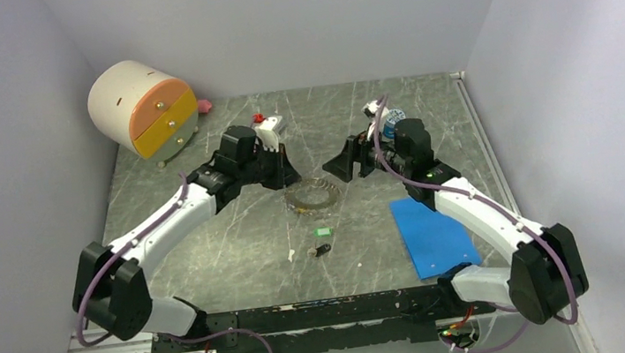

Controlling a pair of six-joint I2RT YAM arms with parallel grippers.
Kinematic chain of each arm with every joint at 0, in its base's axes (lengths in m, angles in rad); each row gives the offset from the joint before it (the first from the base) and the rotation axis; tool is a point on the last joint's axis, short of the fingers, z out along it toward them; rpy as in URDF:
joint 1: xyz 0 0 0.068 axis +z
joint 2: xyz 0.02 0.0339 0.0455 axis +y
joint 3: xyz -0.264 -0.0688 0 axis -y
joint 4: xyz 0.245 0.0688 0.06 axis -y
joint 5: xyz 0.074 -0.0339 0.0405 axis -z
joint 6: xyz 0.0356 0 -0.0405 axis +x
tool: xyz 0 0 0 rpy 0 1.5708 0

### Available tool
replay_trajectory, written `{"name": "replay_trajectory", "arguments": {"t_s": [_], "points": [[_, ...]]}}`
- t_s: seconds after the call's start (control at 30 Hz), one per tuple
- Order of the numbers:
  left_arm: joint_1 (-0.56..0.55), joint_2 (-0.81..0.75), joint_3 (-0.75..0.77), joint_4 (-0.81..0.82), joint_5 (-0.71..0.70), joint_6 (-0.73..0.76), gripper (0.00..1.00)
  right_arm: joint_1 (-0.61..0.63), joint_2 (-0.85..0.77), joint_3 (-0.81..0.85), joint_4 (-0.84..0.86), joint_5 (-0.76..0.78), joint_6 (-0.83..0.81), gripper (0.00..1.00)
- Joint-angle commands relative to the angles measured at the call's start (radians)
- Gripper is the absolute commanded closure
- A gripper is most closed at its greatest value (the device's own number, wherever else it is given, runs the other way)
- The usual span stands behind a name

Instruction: Put the keys on the keyring

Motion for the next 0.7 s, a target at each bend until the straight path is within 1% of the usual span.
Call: {"name": "replay_trajectory", "arguments": {"t_s": [0.0,0.07,0.13,0.2,0.27,0.37,0.5,0.57,0.67], "points": [[-0.005,-0.079,0.012,-0.06,0.06,0.109,0.97,-0.006,-0.045,-0.002,0.141,-0.093,-0.101,0.18],[-0.005,-0.093,0.028,-0.099,0.081,0.139,0.97,-0.006,-0.054,-0.025,0.215,-0.131,-0.108,0.18],[-0.006,-0.108,0.037,-0.12,0.084,0.157,0.97,-0.005,-0.061,-0.05,0.3,-0.206,-0.122,0.18],[-0.007,-0.129,0.033,-0.111,0.084,0.177,0.97,-0.005,-0.061,-0.069,0.374,-0.288,-0.141,0.18],[-0.007,-0.161,0.01,-0.072,0.098,0.209,0.98,-0.004,-0.058,-0.076,0.436,-0.337,-0.124,0.18],[-0.007,-0.244,-0.078,0.051,0.115,0.239,0.97,-0.004,-0.048,-0.067,0.492,-0.399,-0.112,0.19],[-0.007,-0.35,-0.214,0.285,0.151,0.267,0.97,0.006,-0.031,-0.054,0.536,-0.453,-0.113,0.21],[-0.006,-0.387,-0.262,0.372,0.166,0.284,0.97,0.015,-0.023,-0.055,0.567,-0.488,-0.12,0.24],[-0.006,-0.413,-0.319,0.5,0.266,0.335,0.98,0.034,-0.017,-0.057,0.599,-0.52,-0.139,0.29]]}}
